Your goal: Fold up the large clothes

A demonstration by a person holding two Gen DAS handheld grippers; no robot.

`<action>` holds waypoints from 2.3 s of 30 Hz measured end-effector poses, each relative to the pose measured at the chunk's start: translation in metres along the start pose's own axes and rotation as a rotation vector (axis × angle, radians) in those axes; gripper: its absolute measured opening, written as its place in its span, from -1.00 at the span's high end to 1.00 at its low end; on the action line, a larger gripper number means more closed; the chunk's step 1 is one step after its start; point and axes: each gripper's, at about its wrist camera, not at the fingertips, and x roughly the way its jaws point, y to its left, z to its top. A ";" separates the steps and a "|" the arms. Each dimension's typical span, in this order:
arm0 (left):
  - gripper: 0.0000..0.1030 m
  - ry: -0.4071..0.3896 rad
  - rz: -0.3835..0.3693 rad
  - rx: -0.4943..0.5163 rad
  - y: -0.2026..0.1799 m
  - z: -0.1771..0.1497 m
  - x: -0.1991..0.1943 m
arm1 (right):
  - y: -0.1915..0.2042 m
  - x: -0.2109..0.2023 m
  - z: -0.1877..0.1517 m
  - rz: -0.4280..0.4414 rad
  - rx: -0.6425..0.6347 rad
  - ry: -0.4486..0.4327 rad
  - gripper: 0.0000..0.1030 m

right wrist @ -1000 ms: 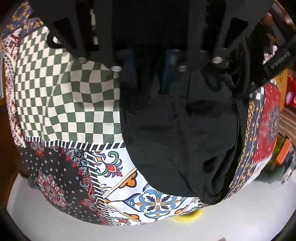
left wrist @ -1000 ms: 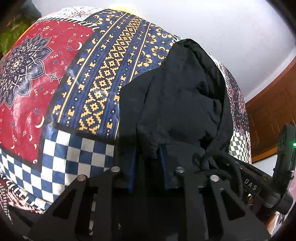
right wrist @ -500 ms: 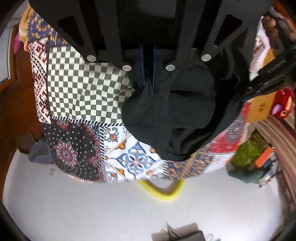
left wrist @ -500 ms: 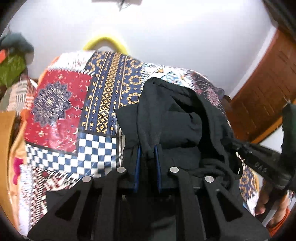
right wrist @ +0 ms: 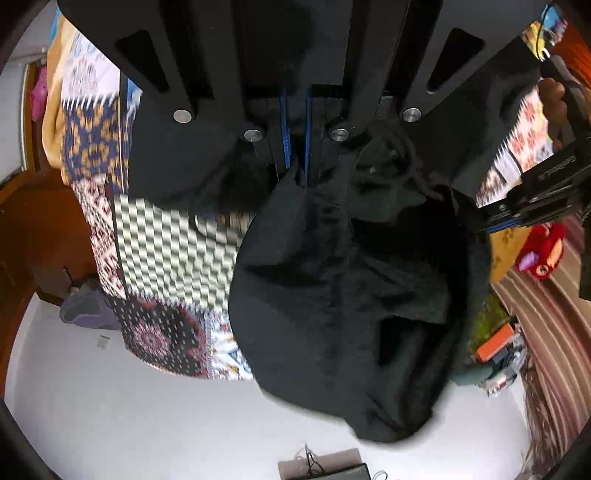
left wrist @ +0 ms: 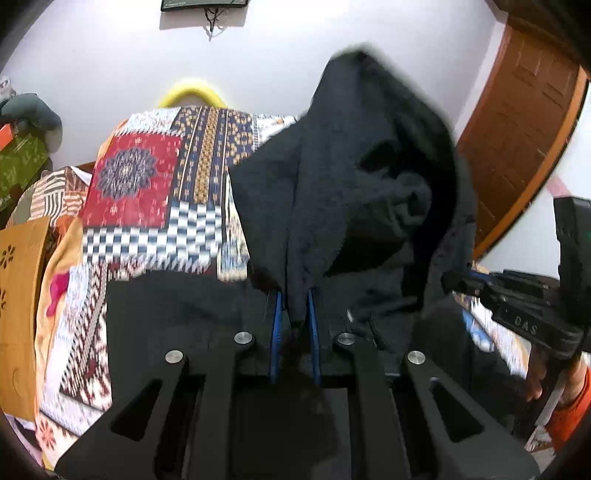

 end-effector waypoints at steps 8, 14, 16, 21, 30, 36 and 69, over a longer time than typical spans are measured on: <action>0.76 0.106 0.006 -0.015 0.010 -0.071 0.013 | -0.007 0.000 -0.041 -0.015 0.075 0.047 0.78; 0.76 0.172 0.070 0.034 0.021 -0.109 0.006 | -0.011 -0.014 -0.072 -0.089 -0.028 0.152 0.77; 0.76 0.173 0.081 0.054 0.024 -0.117 -0.004 | -0.010 -0.020 -0.080 -0.136 -0.101 0.175 0.76; 0.74 0.141 0.128 0.073 0.028 -0.118 -0.029 | -0.015 -0.043 -0.090 -0.213 -0.168 0.165 0.56; 0.09 -0.031 0.101 0.098 -0.007 -0.086 -0.068 | -0.016 -0.095 -0.065 -0.180 -0.054 -0.037 0.19; -0.19 -0.064 0.070 0.132 -0.040 -0.078 -0.063 | 0.010 -0.085 -0.056 -0.143 -0.092 -0.097 -0.29; -0.39 -0.086 0.191 0.014 0.016 -0.122 -0.141 | -0.023 -0.150 -0.124 -0.135 -0.006 -0.070 -0.29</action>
